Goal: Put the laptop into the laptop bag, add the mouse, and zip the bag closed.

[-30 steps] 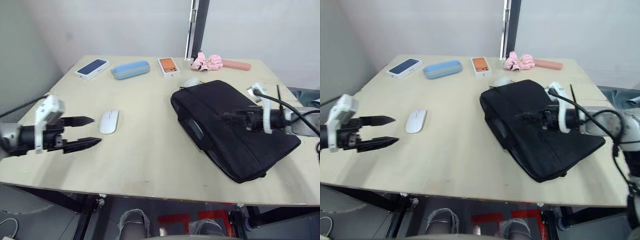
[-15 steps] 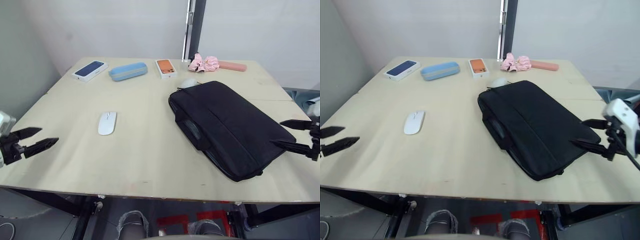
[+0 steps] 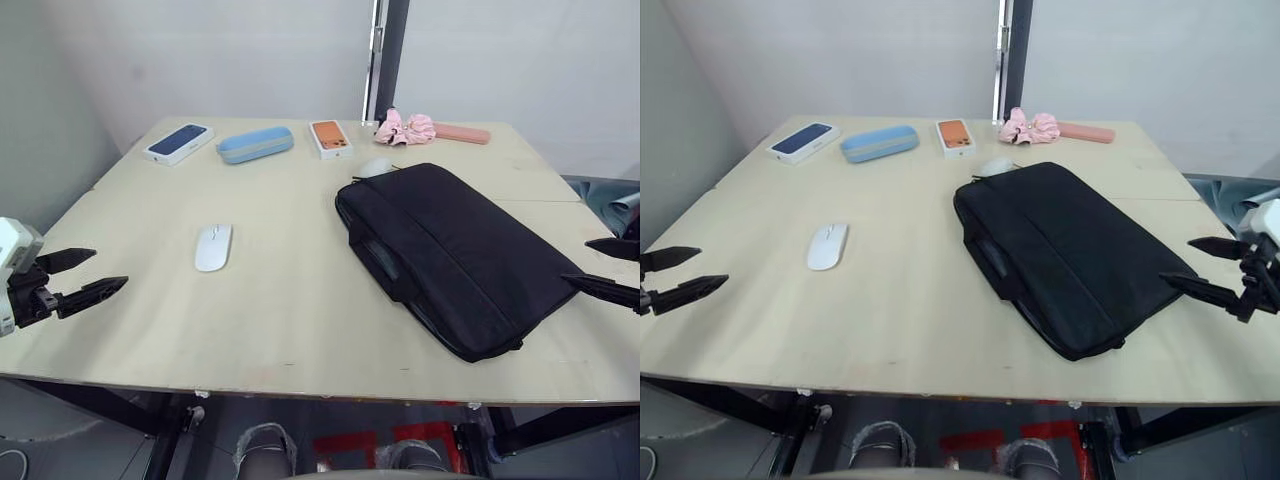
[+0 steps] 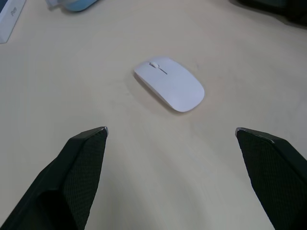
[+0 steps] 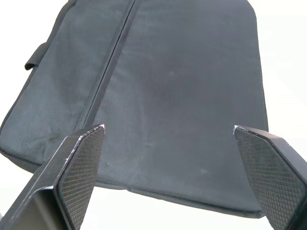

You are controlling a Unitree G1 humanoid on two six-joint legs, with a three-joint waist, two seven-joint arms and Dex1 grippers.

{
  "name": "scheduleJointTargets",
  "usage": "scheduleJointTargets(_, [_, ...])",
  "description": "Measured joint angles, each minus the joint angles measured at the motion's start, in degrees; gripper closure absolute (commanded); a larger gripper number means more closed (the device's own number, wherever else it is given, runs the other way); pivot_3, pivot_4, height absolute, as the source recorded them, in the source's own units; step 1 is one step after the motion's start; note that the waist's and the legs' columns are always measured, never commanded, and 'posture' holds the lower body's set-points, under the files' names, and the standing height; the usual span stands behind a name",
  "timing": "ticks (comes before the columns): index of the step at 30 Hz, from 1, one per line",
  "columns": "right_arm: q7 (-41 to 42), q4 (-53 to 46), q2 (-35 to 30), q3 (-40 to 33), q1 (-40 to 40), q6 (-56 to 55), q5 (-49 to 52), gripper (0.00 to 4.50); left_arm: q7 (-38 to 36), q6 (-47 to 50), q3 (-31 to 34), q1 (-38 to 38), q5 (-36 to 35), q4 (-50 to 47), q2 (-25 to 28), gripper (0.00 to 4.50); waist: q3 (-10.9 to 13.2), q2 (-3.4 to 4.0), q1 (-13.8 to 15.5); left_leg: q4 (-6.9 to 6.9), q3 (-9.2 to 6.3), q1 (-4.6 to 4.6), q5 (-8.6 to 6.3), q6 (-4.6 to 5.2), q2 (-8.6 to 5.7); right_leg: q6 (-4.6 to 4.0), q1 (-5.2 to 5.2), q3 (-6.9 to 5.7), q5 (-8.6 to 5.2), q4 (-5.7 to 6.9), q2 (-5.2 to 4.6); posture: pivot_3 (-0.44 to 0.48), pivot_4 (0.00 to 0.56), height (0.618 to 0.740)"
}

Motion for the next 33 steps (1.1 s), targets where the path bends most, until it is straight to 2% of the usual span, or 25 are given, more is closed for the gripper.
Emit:
scheduleJointTargets(3, [-0.2,-1.7,0.1,1.4,-2.6,1.4,1.1,0.02,1.2,1.7,-1.1,-1.1,-0.7,-1.0,-0.2,0.0,0.0,0.04,-0.1,0.01,0.02,0.02,0.01,0.02,0.0,-0.01,0.01,0.02,0.0,0.03,0.0,0.0,0.15,0.74])
scheduleJointTargets(8, [-3.0,-12.4,1.5,7.9,-14.3,5.8,8.4,0.02,6.6,4.8,-4.6,-3.4,-0.2,-1.7,-2.2,0.0,0.0,0.1,-0.4,0.02,0.05,0.26,0.01,0.02,0.06,-0.05,0.02,0.17,-0.01,0.26,0.12,0.0,0.15,0.74])
scheduleJointTargets(11, [-7.2,-16.0,4.9,15.8,-25.0,9.3,11.5,0.02,10.6,7.8,-6.2,-3.6,-0.1,-3.4,-4.5,0.0,-0.1,0.11,-0.6,0.13,0.09,0.33,0.02,0.02,0.05,-0.07,0.1,0.24,-0.01,0.31,0.12,0.0,0.15,0.74])
scheduleJointTargets(14, [-10.0,-18.3,7.9,22.8,-31.6,11.4,12.4,0.02,13.1,10.0,-8.4,-2.9,-0.6,-7.5,-7.1,0.0,-0.1,0.1,-0.2,0.15,0.04,0.3,0.01,0.01,0.04,-0.09,0.12,0.18,-0.01,0.32,0.1,0.0,0.15,0.74])
scheduleJointTargets(18, [-13.0,-18.5,14.7,31.8,-41.2,14.1,12.4,0.02,21.0,13.3,-11.4,-3.6,-0.4,-12.4,-12.1,0.0,-0.1,0.15,-0.1,0.17,0.03,0.31,0.02,0.01,0.04,-0.12,0.13,0.16,-0.02,0.42,0.1,0.0,0.15,0.74])
scheduleJointTargets(21, [-12.8,-20.1,16.5,35.0,-43.6,14.7,12.6,0.02,29.0,14.8,-15.2,-5.8,2.1,-13.6,-16.6,0.0,-0.1,0.14,0.1,0.22,-0.07,0.26,0.02,0.01,0.06,-0.14,0.19,0.06,-0.03,0.42,0.1,0.0,0.15,0.74])
scheduleJointTargets(24, [-12.5,-20.0,16.9,36.2,-44.2,15.0,12.3,0.02,37.4,17.1,-15.5,-9.2,3.4,-13.6,-21.1,0.0,-0.1,0.12,0.1,0.3,-0.1,0.24,0.02,0.0,0.05,-0.14,0.23,0.04,-0.02,0.43,0.1,0.0,0.15,0.74])
scheduleJointTargets(33, [-12.1,-19.1,18.1,38.0,-44.3,15.0,10.6,0.02,49.7,20.3,-19.2,-17.1,5.0,-16.0,-30.2,0.0,-0.1,0.09,-0.1,0.49,-0.18,0.25,0.02,-0.01,0.06,-0.14,0.23,0.04,-0.02,0.67,0.11,0.0,0.15,0.74])
